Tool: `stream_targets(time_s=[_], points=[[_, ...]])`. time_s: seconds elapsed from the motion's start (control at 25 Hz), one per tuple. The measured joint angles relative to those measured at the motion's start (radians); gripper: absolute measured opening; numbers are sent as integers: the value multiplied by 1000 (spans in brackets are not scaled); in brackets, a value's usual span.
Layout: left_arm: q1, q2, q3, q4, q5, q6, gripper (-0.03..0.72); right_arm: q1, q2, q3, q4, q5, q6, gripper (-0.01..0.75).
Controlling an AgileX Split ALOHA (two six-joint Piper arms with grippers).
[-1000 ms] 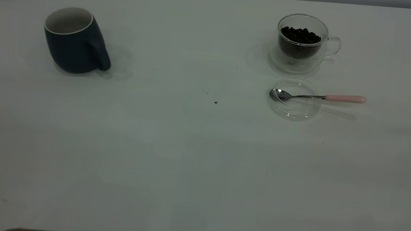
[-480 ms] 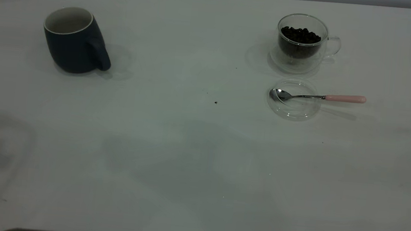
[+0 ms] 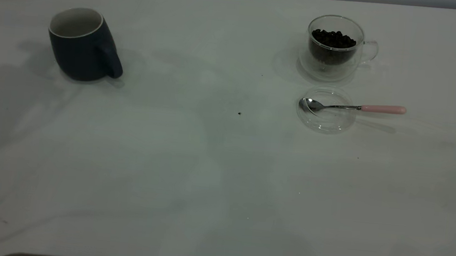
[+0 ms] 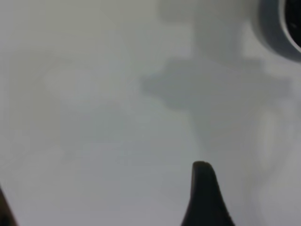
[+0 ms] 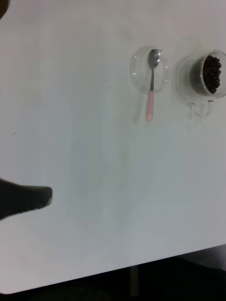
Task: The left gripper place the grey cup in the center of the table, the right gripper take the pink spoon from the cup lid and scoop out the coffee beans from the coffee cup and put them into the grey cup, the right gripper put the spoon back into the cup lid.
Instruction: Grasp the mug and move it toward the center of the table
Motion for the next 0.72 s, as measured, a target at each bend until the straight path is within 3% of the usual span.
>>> stream_targets(time_s=[0.24, 0.52, 0.72], points=[[0, 172, -152, 45, 2, 343, 567, 0, 0, 0, 0, 0, 0, 574], [0, 291, -162, 51, -52, 712, 567, 0, 0, 0, 0, 0, 0, 574], [-1, 355, -162, 52, -149, 849, 567, 0, 0, 0, 0, 0, 0, 574]])
